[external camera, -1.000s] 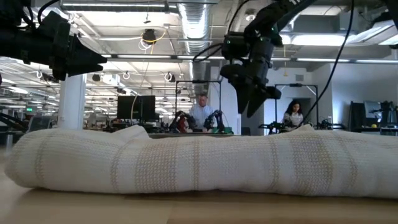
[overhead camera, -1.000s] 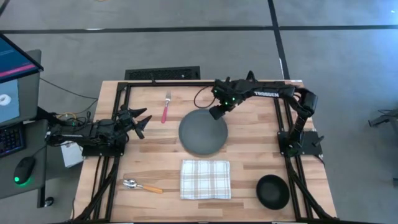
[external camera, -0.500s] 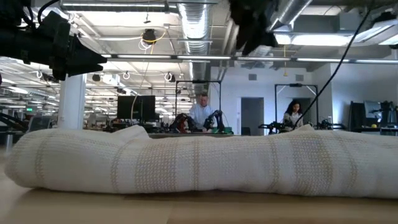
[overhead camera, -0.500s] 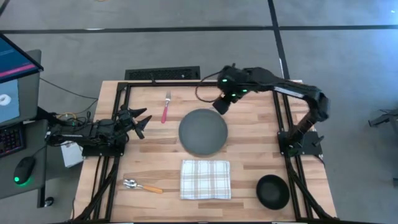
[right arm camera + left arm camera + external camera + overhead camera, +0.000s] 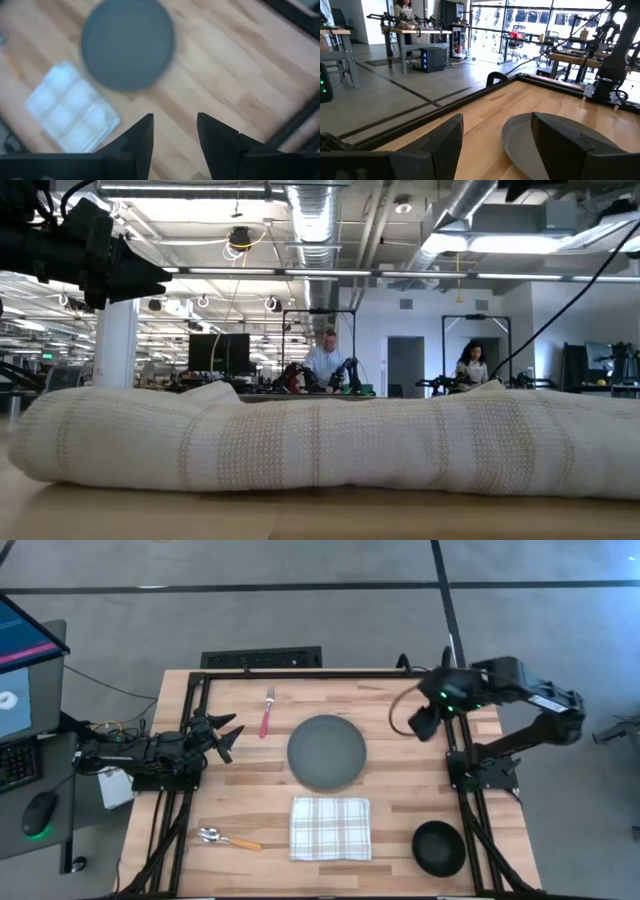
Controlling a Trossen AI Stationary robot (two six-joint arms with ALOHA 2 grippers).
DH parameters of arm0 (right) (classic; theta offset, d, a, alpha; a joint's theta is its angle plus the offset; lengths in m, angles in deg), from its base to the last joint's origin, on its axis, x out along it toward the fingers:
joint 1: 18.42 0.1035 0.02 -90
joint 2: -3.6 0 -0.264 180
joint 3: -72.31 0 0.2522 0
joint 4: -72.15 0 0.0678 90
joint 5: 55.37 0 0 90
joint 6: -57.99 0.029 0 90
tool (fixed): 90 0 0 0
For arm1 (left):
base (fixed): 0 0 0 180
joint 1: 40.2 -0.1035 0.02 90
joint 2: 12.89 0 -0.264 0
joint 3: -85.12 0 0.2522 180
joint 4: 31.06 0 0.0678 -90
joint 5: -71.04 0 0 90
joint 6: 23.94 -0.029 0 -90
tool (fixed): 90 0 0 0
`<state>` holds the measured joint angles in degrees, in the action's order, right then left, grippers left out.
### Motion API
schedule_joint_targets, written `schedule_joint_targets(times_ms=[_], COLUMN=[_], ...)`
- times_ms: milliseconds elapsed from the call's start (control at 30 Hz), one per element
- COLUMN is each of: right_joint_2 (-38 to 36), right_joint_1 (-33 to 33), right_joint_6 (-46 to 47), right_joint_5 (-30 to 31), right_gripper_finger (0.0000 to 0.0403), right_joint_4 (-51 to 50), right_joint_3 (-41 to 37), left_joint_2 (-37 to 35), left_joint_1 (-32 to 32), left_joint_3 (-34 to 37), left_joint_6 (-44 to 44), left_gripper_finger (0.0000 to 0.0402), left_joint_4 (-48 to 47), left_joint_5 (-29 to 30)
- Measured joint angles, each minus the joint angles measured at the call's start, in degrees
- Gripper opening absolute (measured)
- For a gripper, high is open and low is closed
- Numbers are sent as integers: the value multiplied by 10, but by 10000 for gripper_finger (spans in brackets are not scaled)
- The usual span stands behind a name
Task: Set table place
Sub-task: Put the black bowl on the gray plate
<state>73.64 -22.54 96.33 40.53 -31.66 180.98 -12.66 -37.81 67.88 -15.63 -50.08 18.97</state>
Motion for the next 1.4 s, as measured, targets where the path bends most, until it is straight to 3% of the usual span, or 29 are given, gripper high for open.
schedule_joint_targets(times_ms=[200, 533, 800, 1133, 1400], right_joint_2=[-48, -67, -16, 74, 140], right_joint_1=[129, 300, 405, 504, 540], right_joint_6=[-11, 72, 70, 73, 128], right_joint_5=[-15, -16, -18, -30, -30], right_gripper_finger=[171, 160, 157, 158, 160], right_joint_4=[-1, 20, 165, 213, 291], right_joint_3=[-60, -225, -304, -345, -363], left_joint_2=[0, 0, 0, 0, 0], left_joint_1=[0, 0, 0, 0, 0], left_joint_3=[0, 0, 0, 0, 0], left_joint_6=[0, 1, 15, 20, 20], left_gripper_finger=[224, 224, 224, 224, 224], left_joint_4=[0, 0, 0, -2, -2], left_joint_5=[0, 0, 0, 0, 0])
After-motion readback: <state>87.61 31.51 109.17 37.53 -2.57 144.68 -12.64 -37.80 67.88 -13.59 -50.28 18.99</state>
